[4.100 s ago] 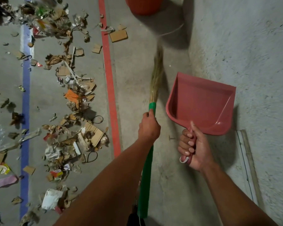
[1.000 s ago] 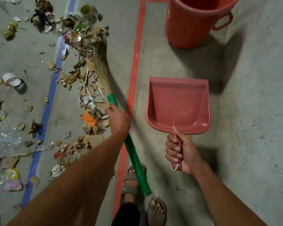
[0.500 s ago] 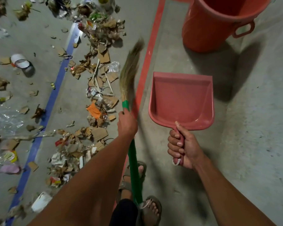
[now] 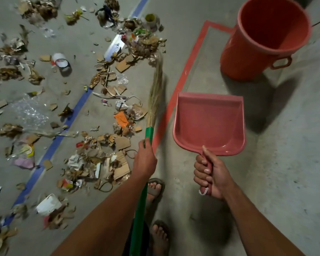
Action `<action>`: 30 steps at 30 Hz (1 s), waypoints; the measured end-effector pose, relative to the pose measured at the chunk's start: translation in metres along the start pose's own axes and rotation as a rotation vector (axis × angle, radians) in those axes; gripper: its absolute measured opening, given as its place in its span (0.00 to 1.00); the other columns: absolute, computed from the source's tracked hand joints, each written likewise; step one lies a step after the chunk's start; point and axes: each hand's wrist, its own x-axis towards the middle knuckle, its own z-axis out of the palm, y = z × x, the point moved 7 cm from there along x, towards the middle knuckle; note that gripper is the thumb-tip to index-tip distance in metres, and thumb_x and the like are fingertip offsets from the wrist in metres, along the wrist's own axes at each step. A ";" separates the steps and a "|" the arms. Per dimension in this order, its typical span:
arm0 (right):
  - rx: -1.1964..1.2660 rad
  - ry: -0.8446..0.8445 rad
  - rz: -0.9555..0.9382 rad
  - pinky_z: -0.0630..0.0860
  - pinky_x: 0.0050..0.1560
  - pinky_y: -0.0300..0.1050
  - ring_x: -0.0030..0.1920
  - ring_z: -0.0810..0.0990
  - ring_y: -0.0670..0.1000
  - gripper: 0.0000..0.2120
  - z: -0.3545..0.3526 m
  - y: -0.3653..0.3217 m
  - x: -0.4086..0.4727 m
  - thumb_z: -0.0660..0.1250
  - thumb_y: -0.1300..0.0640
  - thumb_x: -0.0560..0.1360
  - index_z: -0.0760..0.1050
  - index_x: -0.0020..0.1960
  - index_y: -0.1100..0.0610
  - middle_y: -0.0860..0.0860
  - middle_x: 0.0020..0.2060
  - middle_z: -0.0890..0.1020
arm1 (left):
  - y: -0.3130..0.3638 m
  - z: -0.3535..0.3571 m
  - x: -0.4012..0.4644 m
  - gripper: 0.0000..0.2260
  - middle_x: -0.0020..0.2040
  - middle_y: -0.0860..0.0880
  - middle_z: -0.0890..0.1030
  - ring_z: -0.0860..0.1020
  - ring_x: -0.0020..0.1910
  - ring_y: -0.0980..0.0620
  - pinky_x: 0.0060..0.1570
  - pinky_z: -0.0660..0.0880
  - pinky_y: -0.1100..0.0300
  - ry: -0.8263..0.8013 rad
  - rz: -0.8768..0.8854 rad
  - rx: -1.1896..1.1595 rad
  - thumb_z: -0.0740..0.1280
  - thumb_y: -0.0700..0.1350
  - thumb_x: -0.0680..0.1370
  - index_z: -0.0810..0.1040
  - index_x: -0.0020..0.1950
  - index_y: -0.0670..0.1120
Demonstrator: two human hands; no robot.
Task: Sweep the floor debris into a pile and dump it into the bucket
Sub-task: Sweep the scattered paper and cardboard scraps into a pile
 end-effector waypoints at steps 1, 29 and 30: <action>-0.004 -0.004 0.006 0.49 0.22 0.39 0.17 0.57 0.44 0.23 -0.001 0.007 -0.003 0.63 0.42 0.82 0.64 0.34 0.54 0.48 0.22 0.60 | -0.009 0.005 -0.005 0.25 0.70 0.41 0.70 0.79 0.57 0.41 0.54 0.78 0.47 -0.028 -0.030 0.009 0.64 0.36 0.80 0.64 0.77 0.43; -0.070 -0.019 0.035 0.53 0.18 0.36 0.17 0.56 0.44 0.24 0.064 -0.055 0.066 0.63 0.42 0.82 0.63 0.33 0.53 0.48 0.21 0.60 | 0.055 -0.074 0.084 0.26 0.71 0.44 0.68 0.75 0.52 0.50 0.47 0.73 0.56 0.126 -0.058 -0.216 0.58 0.49 0.86 0.55 0.83 0.47; -0.076 -0.017 0.029 0.53 0.18 0.36 0.17 0.56 0.44 0.24 0.070 -0.064 0.073 0.63 0.42 0.82 0.64 0.33 0.53 0.47 0.21 0.60 | 0.062 -0.081 0.095 0.27 0.70 0.44 0.69 0.76 0.53 0.48 0.47 0.73 0.55 0.113 -0.039 -0.210 0.56 0.52 0.85 0.56 0.83 0.47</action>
